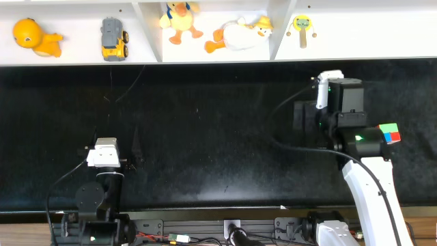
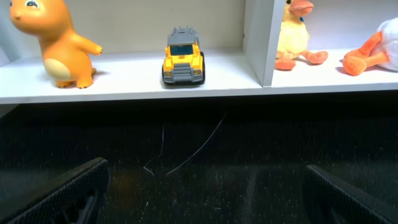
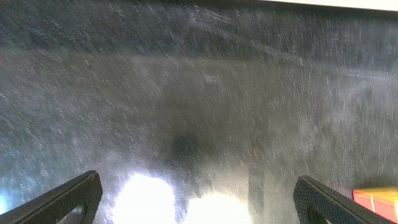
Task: Store Toys
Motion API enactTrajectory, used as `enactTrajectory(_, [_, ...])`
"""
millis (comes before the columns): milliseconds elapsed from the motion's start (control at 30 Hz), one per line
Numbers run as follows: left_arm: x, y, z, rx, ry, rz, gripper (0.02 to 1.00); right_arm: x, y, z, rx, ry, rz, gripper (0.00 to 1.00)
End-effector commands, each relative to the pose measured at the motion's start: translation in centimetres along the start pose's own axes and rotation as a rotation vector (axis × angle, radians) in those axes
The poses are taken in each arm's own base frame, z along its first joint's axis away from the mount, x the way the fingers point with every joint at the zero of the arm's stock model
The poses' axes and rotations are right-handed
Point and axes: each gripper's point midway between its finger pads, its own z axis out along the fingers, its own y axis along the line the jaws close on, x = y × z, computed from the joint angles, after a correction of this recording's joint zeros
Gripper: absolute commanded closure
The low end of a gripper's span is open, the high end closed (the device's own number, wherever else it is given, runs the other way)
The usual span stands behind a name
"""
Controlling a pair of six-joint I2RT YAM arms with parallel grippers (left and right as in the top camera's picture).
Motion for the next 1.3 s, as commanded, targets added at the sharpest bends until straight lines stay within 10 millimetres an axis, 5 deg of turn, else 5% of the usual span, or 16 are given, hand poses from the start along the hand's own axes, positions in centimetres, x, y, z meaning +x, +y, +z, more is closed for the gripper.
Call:
enactTrajectory(33, [-0.1,-0.4,-0.1,0.019,-0.008,-0.002,0.020,2.1,-2.5,0.1,-0.034,0.069,-0.013,0.005])
enactTrajectory(300, [-0.1,-0.4,-0.1,0.019,-0.008,-0.002,0.020,7.2,-11.3,-1.7,0.006,0.136,-0.043,0.003])
enactTrajectory(500, [-0.1,-0.4,-0.1,0.019,-0.008,-0.002,0.020,12.3,-14.9,-3.3,0.024,0.247,-0.073,0.003])
enactTrajectory(767, [-0.1,-0.4,-0.1,0.019,-0.008,-0.002,0.020,15.8,-19.0,-3.2,0.042,0.300,-0.064,0.040])
enactTrajectory(967, [-0.1,-0.4,-0.1,0.018,-0.008,-0.002,0.020,16.1,-22.4,-1.6,0.088,0.259,-0.037,0.053])
enactTrajectory(1300, [-0.1,-0.4,-0.1,0.019,-0.008,-0.002,0.020,13.0,-21.8,2.3,-0.030,0.127,-0.080,0.025])
